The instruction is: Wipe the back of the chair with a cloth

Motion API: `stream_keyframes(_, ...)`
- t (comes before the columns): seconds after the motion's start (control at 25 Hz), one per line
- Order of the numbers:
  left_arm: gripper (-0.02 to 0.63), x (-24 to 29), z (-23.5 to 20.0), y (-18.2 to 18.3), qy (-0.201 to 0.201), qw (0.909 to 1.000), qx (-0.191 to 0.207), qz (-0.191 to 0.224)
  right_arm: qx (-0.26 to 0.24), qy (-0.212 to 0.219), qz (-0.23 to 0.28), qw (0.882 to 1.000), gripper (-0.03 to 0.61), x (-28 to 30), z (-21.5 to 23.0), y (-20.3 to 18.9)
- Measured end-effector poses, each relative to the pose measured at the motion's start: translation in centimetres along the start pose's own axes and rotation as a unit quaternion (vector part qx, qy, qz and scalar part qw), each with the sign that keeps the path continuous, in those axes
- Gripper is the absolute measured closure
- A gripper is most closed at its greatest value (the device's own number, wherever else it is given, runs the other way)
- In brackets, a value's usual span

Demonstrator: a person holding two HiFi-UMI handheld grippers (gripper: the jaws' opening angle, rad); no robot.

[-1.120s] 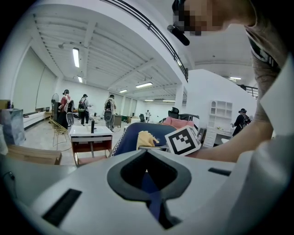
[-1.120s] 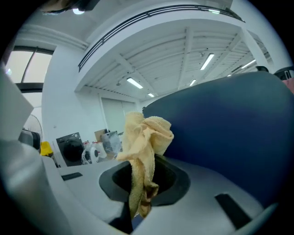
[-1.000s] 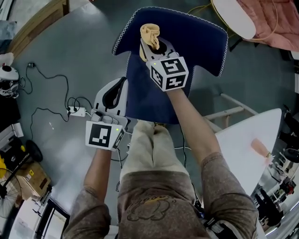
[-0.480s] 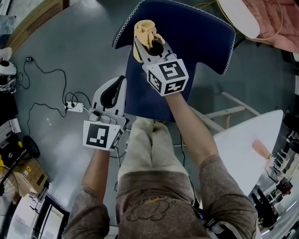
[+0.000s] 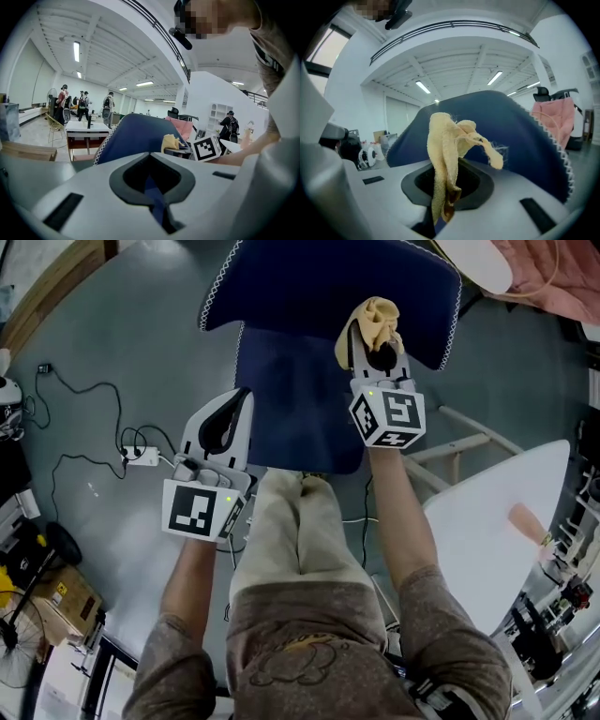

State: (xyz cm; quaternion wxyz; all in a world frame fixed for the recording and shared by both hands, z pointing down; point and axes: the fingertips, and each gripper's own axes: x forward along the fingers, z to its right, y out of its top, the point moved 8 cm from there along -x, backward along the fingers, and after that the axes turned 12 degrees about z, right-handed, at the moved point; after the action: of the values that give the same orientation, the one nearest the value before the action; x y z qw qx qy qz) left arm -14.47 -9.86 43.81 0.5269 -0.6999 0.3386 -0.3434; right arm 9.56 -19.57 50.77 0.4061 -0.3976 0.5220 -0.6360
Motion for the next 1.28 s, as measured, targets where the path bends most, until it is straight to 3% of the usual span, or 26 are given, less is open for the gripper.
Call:
stream_keyframes(0.12, 0.606, 0.5, 0.5, -0.2, -0.007, 1.0000, -0.002, -0.003, -0.023, -0.044, 0.000, 0.999, 0.508, -2.3, 2.4, -0.1)
stream_keyframes(0.6, 0.605, 1.5, 0.7, -1.4, -0.024, 0.9996, -0.005, -0.016, -0.028, -0.202, -0.004, 0.979, 0.508, -8.7, 8.5, -1.9)
stream_keyframes(1.28, 0.606, 2.0, -0.3, -2.8, -0.013, 0.9995, -0.016, -0.022, -0.014, -0.144, -0.018, 0.989, 0.509, -3.4, 7.4, -4.2)
